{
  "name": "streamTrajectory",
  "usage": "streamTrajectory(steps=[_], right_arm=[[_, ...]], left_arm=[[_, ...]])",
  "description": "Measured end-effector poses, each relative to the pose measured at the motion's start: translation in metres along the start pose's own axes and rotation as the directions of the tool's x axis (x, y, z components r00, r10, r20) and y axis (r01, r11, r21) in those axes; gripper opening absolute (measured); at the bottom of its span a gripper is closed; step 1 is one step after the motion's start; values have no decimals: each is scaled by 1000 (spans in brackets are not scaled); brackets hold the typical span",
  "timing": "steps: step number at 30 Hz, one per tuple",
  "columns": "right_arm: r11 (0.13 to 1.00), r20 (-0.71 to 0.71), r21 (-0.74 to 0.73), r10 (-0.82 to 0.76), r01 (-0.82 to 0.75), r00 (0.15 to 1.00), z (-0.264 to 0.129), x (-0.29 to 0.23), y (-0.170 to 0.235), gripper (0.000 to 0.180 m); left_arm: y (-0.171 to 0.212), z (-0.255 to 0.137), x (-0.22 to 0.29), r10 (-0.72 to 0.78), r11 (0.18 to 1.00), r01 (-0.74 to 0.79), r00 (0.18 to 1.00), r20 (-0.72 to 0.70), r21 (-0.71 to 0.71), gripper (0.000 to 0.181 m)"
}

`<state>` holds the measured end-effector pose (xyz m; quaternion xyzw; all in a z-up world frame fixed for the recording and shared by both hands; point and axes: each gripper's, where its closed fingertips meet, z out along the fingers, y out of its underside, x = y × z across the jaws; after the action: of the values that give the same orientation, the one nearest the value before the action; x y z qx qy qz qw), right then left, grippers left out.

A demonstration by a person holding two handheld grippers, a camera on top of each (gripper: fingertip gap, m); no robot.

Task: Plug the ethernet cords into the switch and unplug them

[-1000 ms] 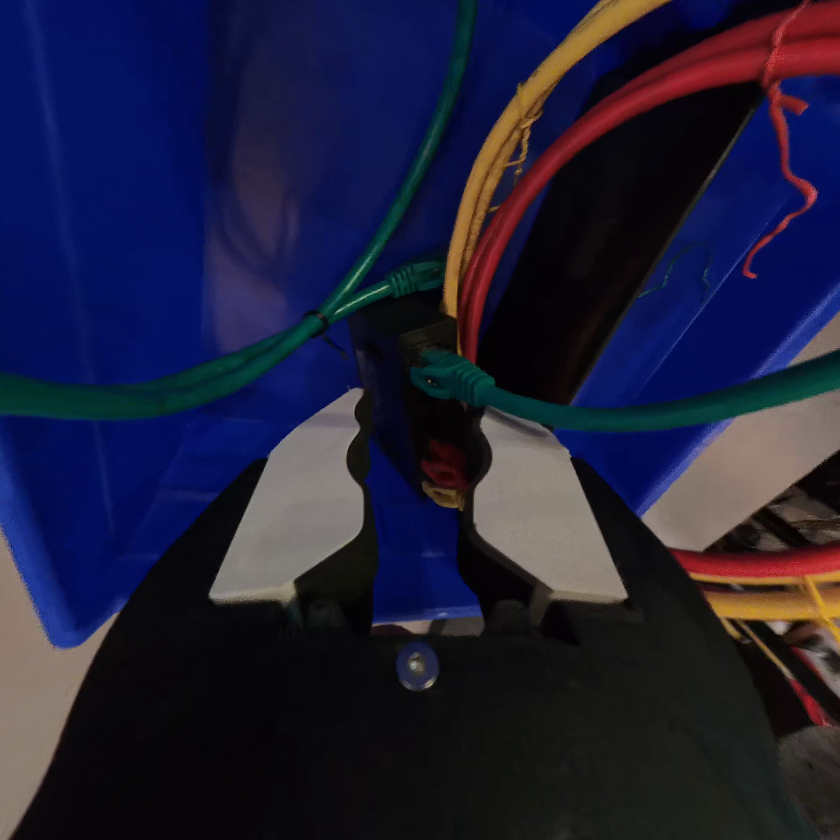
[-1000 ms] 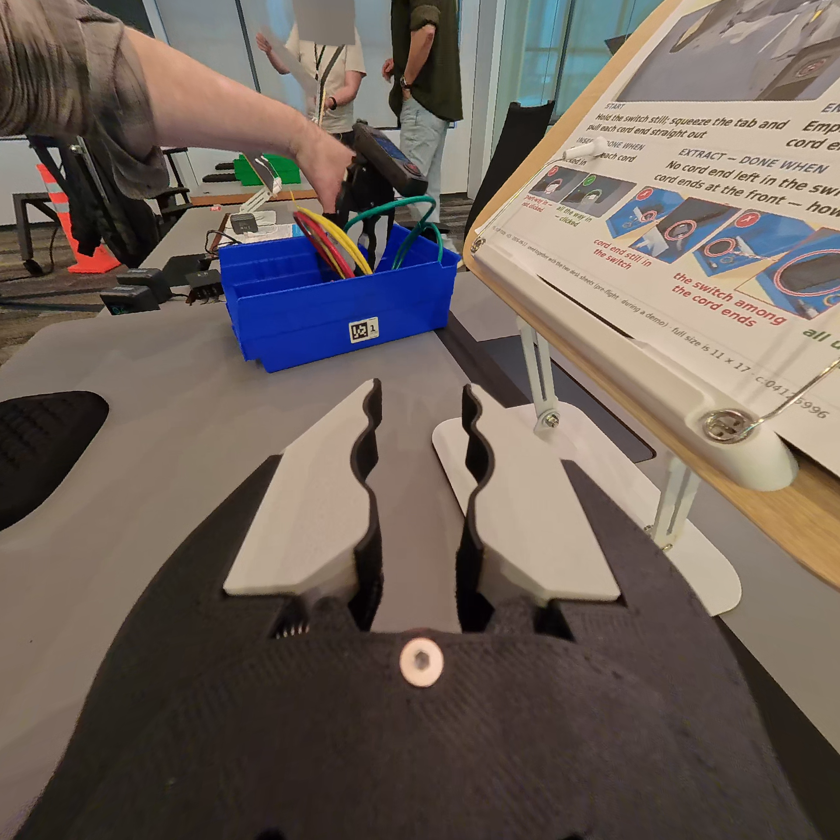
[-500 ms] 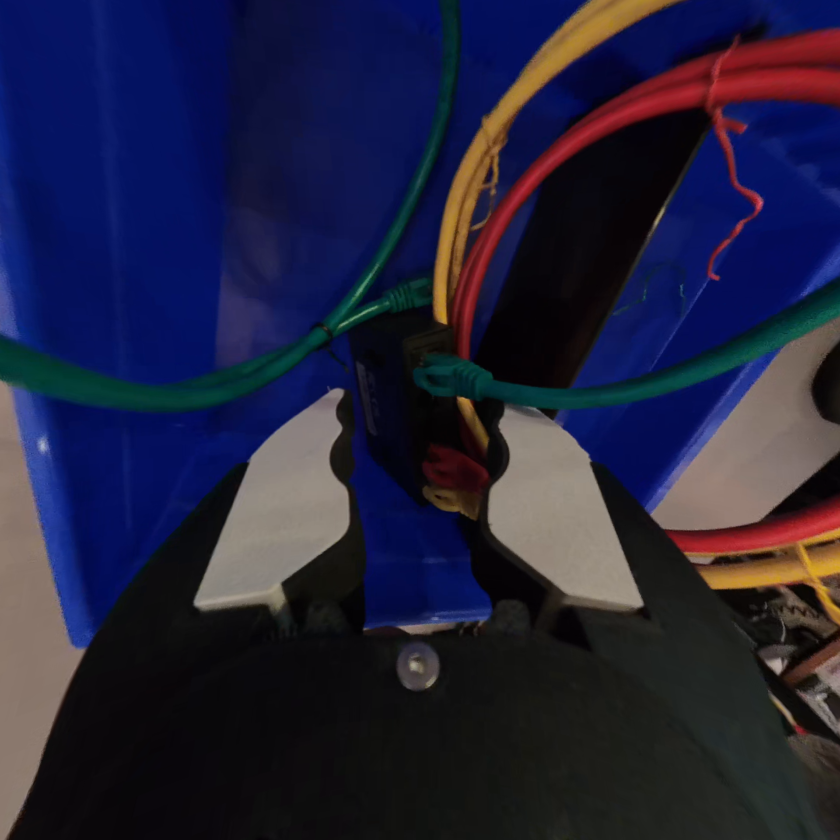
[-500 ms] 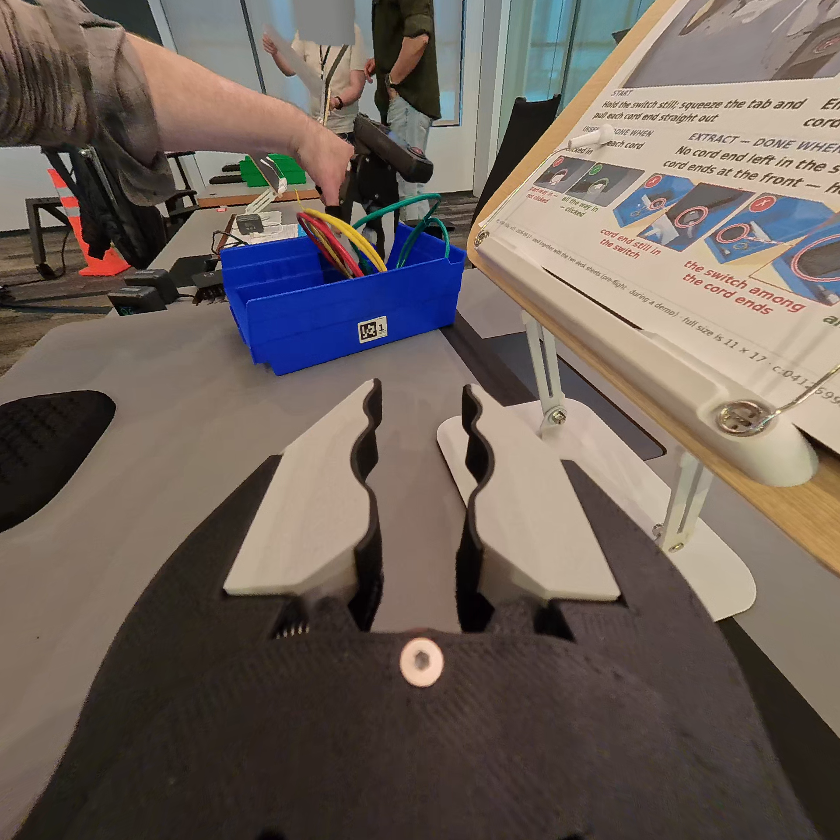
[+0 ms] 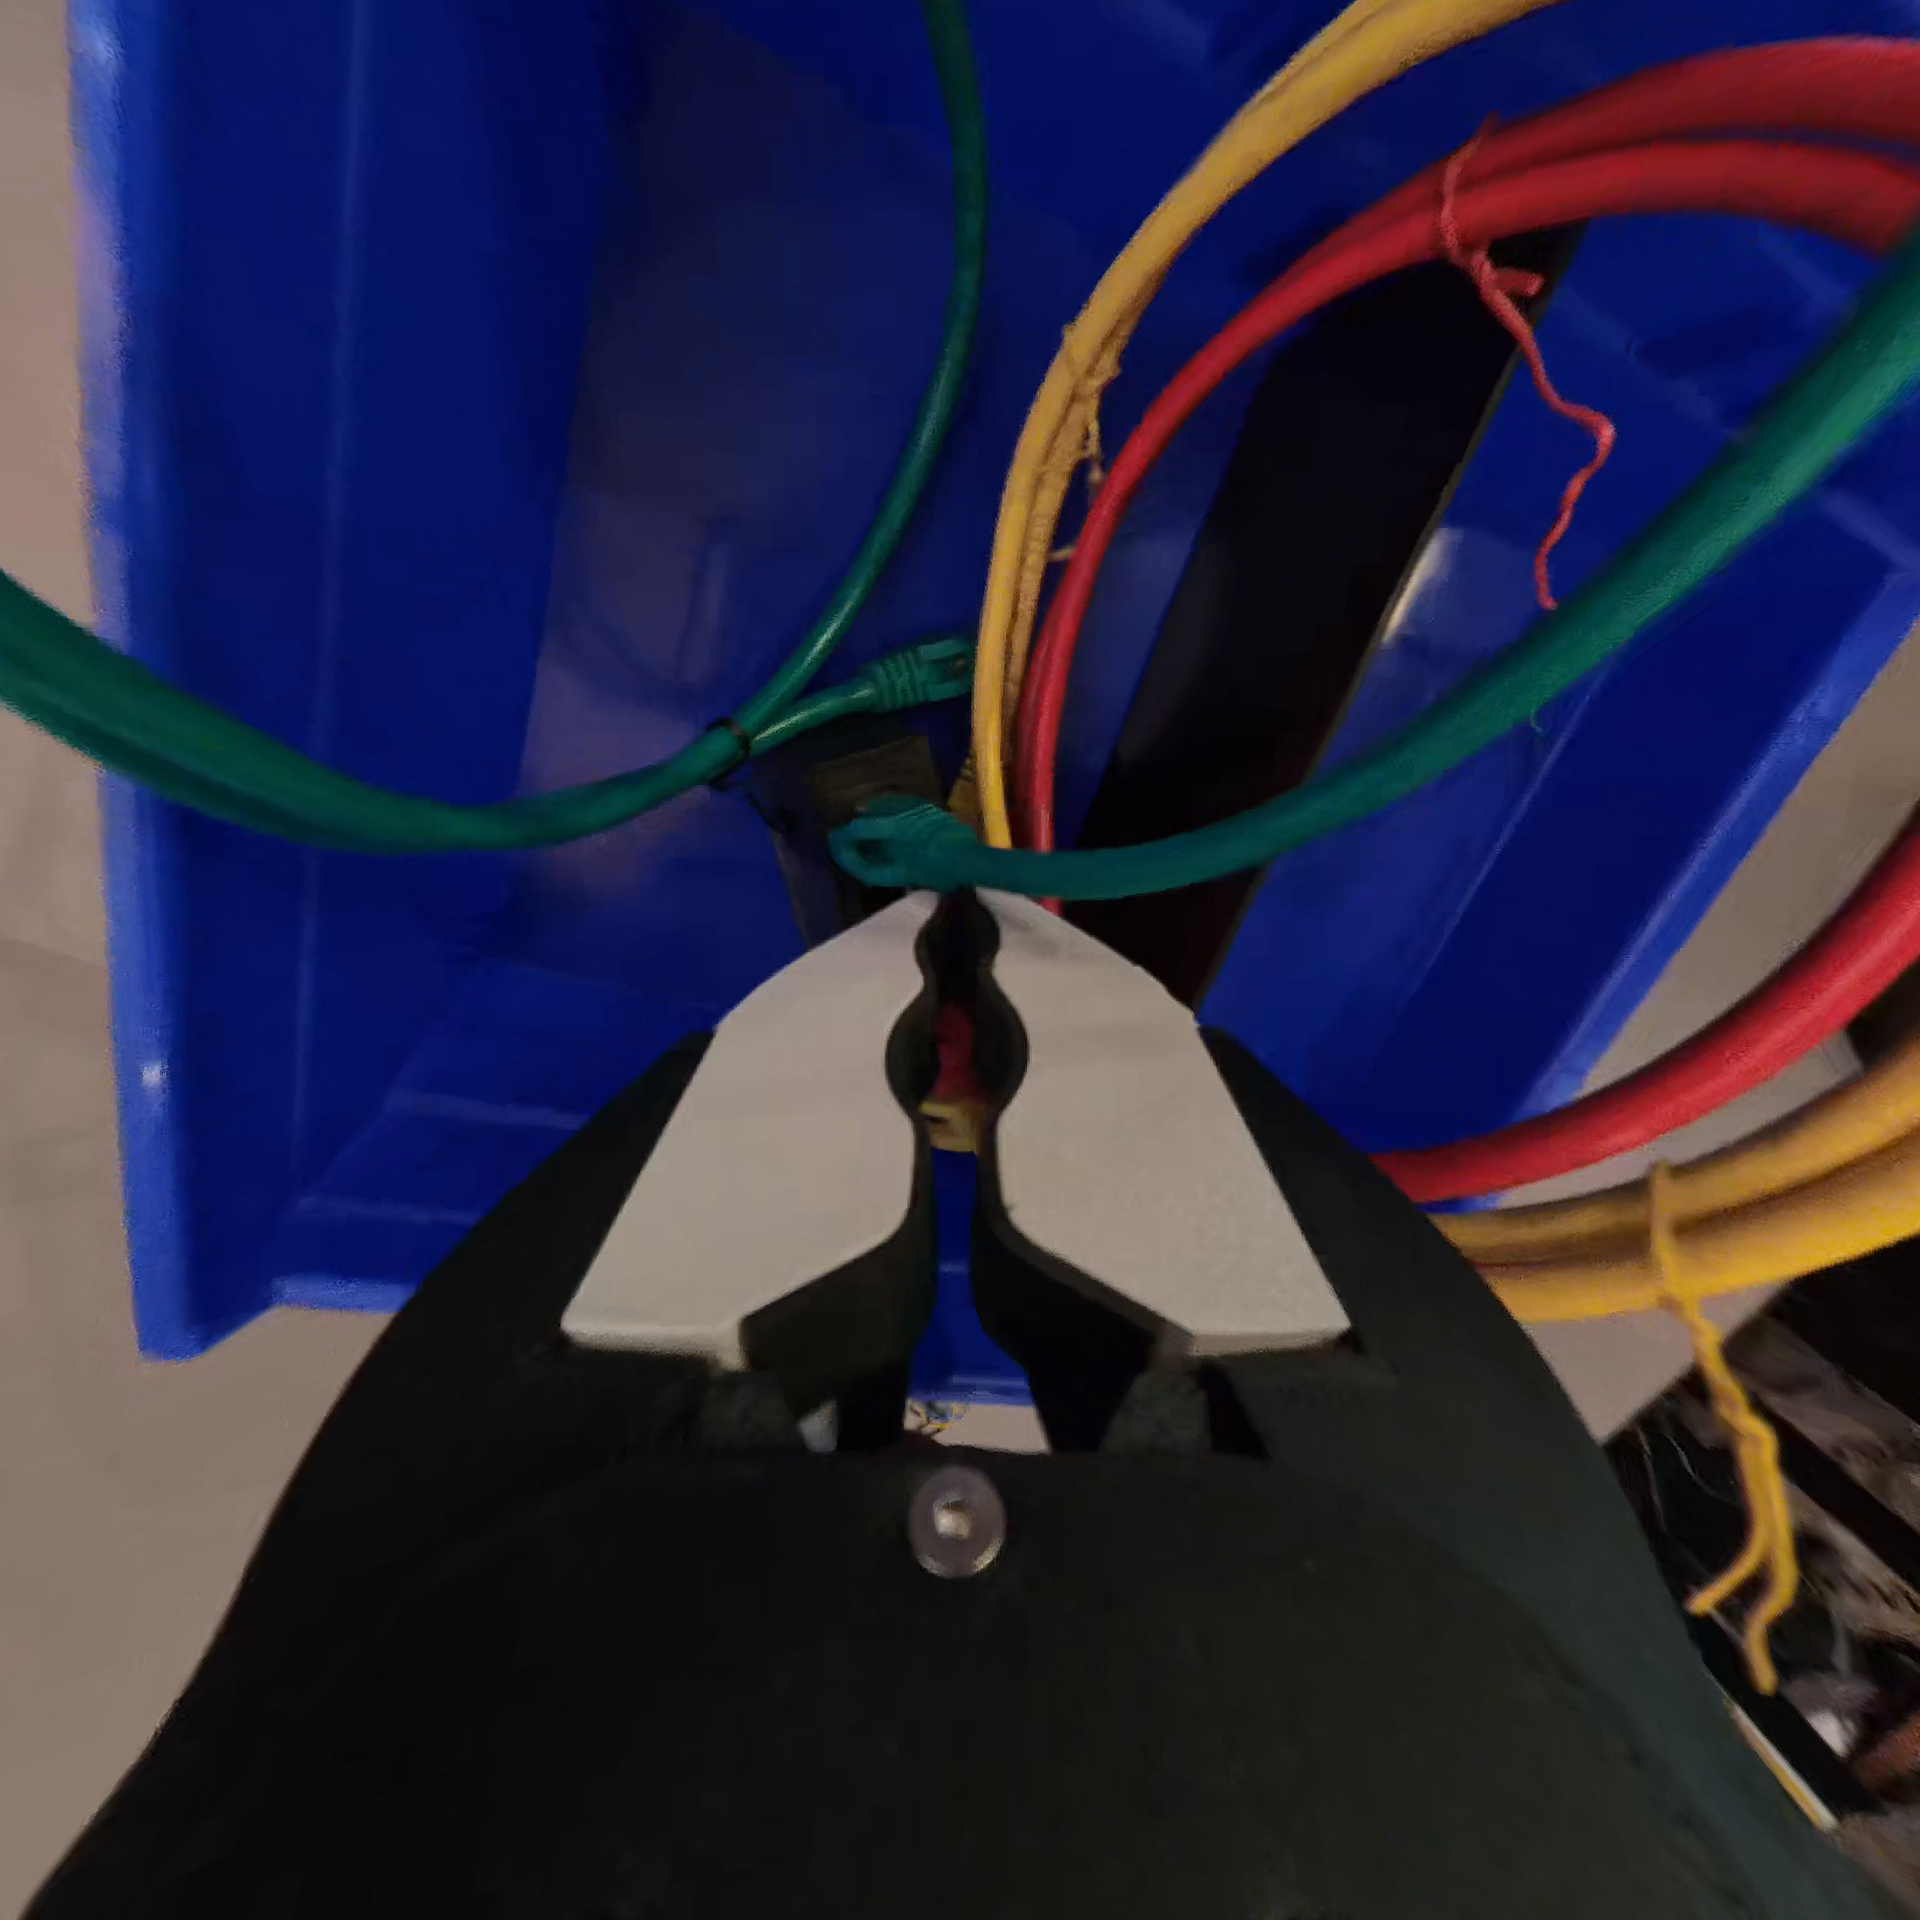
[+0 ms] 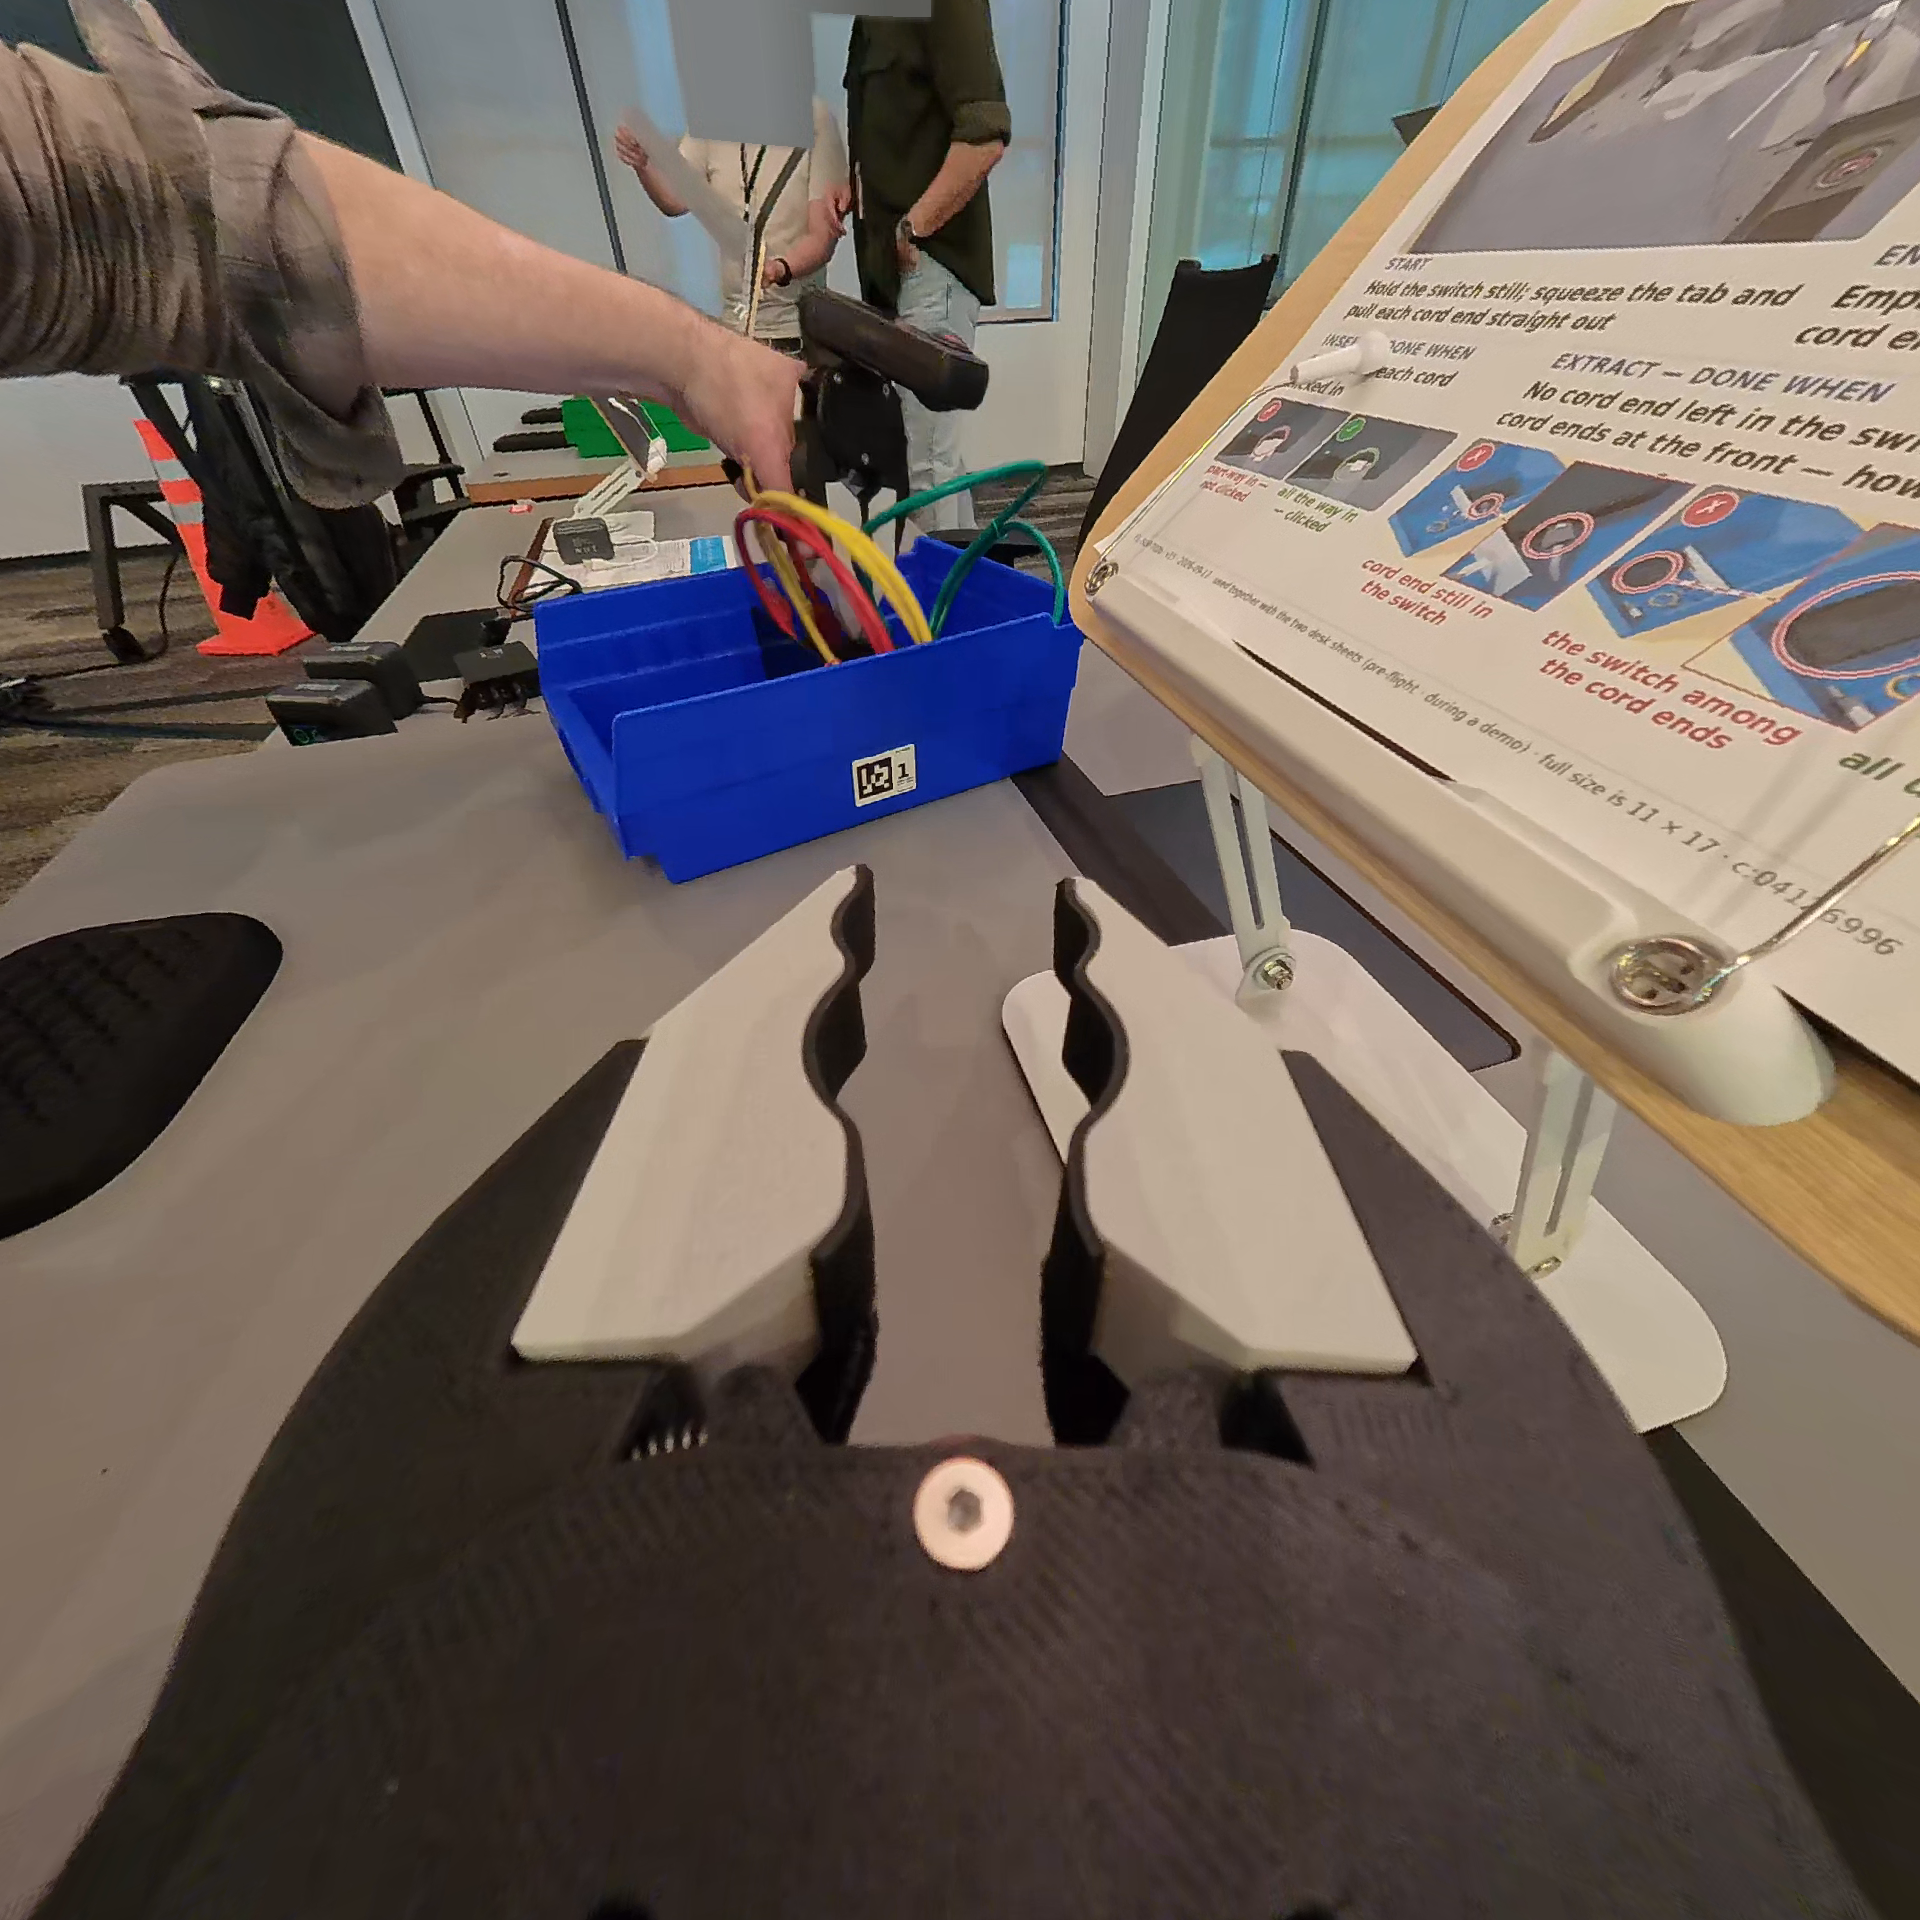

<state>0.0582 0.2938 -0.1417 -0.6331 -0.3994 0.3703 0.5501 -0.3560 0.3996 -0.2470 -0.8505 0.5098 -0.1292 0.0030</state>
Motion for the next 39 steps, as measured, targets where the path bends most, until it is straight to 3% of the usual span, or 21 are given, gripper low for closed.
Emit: streamTrajectory(steps=[9,11,13,14,21,28,39], right_arm=[[1000,7,-6,-6,6,1000,2,-3,0,33],[1000,2,-4,-8,8,1000,1,-2,-1,33],[1000,-1,1,-5,5,1000,-1,0,-1,33],[1000,-2,2,-3,3,1000,-1,0,-1,33],[1000,7,-2,-5,5,1000,1,-2,-1,33],[1000,5,13,9,-9,1000,-2,0,-2,33],[1000,13,14,5,-6,1000,-1,-2,-3,32]], left_arm=[[-2,-9,-15,1,999,-9,989,145,51,0],[-5,-13,-12,43,998,-50,984,170,42,14],[-6,-12,-9,82,996,-87,978,192,18,46],[-7,-10,-7,102,995,-104,974,200,-1,53],[-15,-8,-12,130,991,-122,966,221,-50,77],[-22,-2,2,112,993,-109,991,77,-40,57],[-12,20,-19,53,994,-42,992,113,-97,43]])
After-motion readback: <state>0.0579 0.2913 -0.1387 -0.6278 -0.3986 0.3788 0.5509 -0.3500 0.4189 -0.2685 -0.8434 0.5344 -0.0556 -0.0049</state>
